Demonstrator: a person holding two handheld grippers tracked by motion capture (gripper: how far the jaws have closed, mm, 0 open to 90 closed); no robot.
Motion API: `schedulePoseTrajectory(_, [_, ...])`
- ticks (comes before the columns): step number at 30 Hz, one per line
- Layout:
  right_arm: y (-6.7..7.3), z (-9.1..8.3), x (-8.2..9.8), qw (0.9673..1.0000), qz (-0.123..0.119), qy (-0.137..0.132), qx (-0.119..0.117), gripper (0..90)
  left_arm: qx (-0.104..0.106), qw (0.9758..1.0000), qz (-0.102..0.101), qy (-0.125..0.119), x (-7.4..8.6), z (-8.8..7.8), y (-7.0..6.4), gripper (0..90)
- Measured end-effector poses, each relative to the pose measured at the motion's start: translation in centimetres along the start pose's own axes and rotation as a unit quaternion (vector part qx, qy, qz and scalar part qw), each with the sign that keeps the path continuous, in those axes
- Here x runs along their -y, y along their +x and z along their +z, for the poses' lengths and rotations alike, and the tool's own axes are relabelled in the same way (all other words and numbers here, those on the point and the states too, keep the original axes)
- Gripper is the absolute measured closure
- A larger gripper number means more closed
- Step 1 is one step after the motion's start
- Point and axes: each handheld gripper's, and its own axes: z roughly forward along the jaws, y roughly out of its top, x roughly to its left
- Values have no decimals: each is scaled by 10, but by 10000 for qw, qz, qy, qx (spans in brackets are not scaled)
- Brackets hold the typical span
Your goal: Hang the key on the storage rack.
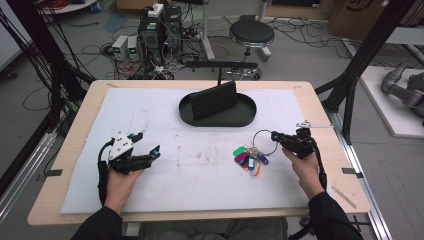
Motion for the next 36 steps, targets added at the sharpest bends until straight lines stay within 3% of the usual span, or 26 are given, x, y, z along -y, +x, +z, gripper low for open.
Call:
schedulePoseTrajectory(8, [15, -2, -14, 9987, -464, -52, -197, 883, 19, 10000, -2, -22, 0, -2, 1, 233])
schedulePoseTrajectory(16, [19, -8, -32, 9952, -736, -224, -604, 883, 57, 10000, -19, -27, 1, -3, 2, 233])
schedulePoseTrajectory(23, [22, -10, -45, 9922, -895, -382, -783, 883, 60, 10000, -36, -57, 1, -4, 1, 232])
schedulePoseTrajectory(36, [35, -16, -94, 9839, -1296, -691, -1014, 883, 38, 9998, -151, -131, 3, -10, 4, 233])
